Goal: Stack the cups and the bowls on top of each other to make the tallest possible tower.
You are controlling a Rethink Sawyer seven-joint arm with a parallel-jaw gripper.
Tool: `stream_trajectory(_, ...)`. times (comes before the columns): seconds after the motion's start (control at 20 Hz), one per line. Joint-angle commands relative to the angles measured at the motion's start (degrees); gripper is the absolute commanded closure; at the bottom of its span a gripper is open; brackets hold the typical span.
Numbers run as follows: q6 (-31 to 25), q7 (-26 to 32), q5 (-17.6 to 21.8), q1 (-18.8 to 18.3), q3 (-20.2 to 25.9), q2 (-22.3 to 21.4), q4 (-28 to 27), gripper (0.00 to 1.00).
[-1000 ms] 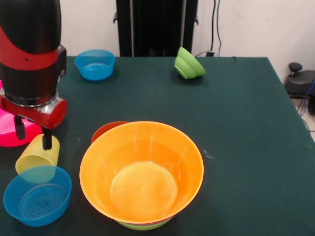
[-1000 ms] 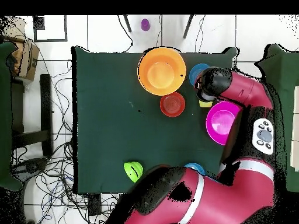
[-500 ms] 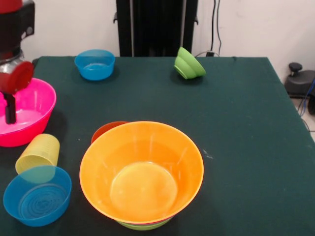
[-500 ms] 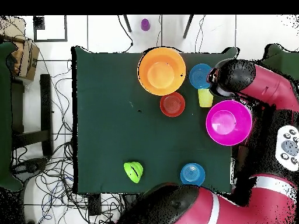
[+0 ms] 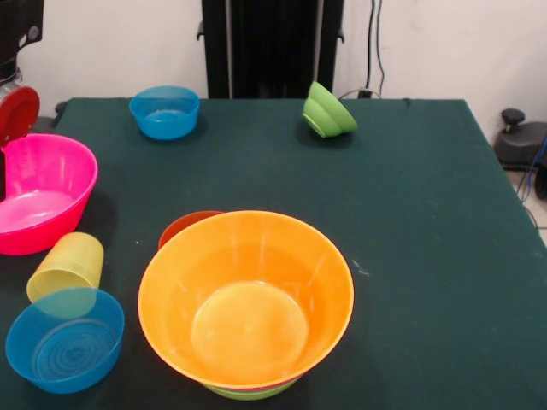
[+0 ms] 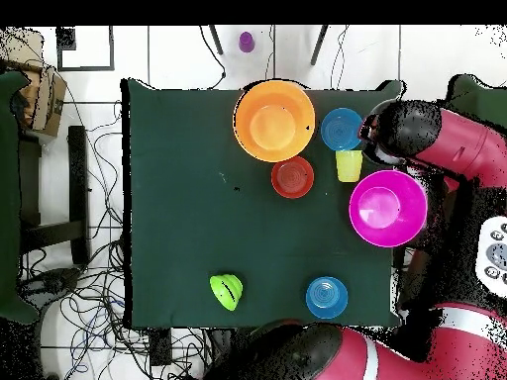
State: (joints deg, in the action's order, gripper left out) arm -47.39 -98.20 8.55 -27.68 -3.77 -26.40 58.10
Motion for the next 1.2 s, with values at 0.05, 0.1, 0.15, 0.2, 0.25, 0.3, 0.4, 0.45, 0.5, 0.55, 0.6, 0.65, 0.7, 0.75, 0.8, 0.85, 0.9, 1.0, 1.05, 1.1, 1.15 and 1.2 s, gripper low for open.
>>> stream_trajectory(0.05, 0.9, 13.3, 5.5, 0.7, 7.1, 2.0, 5.1, 0.0)
stream_trajectory(0.1, 1.2, 13.0, 5.8, 0.8, 7.1, 2.3, 4.9, 0.0)
stream_trajectory(0.15, 1.7, 12.9, 6.1, 0.8, 7.2, 2.5, 4.9, 0.0)
stream_trajectory(0.2, 2.0, 12.7, 6.3, 0.7, 7.4, 2.6, 4.9, 0.0)
stream_trajectory(0.25, 2.2, 12.6, 6.5, 0.6, 7.6, 2.7, 4.9, 0.0)
stream_trajectory(0.3, 2.4, 12.4, 6.6, 0.6, 7.7, 2.8, 4.8, 0.0)
stream_trajectory(0.4, 2.7, 11.8, 7.0, 0.6, 7.8, 3.0, 4.9, 0.0)
stream_trajectory(0.45, 2.9, 11.5, 7.1, 0.6, 7.8, 3.0, 5.0, 0.0)
stream_trajectory(0.5, 3.1, 11.3, 7.3, 0.6, 7.9, 2.9, 5.1, 0.0)
stream_trajectory(0.55, 3.2, 11.3, 7.4, 0.6, 8.0, 2.9, 5.1, 0.0)
stream_trajectory(0.6, 3.3, 11.2, 7.5, 0.5, 8.1, 2.9, 5.3, 0.0)
stream_trajectory(0.65, 3.5, 11.2, 7.6, 0.4, 8.2, 2.8, 5.4, 0.0)
stream_trajectory(0.7, 3.5, 11.1, 7.7, 0.4, 8.3, 2.9, 5.4, 0.0)
stream_trajectory(0.75, 3.6, 11.1, 7.8, 0.4, 8.4, 2.9, 5.4, 0.0)
stream_trajectory(0.8, 3.9, 10.9, 7.9, 0.3, 8.5, 2.8, 5.7, 0.0)
stream_trajectory(0.85, 4.1, 10.7, 8.0, 0.3, 8.6, 2.7, 5.9, 0.0)
stream_trajectory(0.9, 4.6, 10.3, 8.3, 0.4, 8.5, 2.6, 6.1, 0.0)
stream_trajectory(1.0, 5.6, 9.4, 9.1, 0.9, 8.0, 2.5, 6.3, 0.0)
stream_trajectory(1.05, 6.2, 8.9, 9.6, 1.1, 7.7, 2.4, 6.4, 0.0)
stream_trajectory(1.1, 6.8, 8.3, 10.0, 1.4, 7.3, 2.5, 6.3, 0.0)
stream_trajectory(1.15, 7.3, 7.8, 10.5, 1.7, 6.9, 2.5, 6.4, 0.0)
stream_trajectory(1.2, 7.8, 6.9, 10.9, 2.1, 6.4, 2.4, 6.4, 0.0)
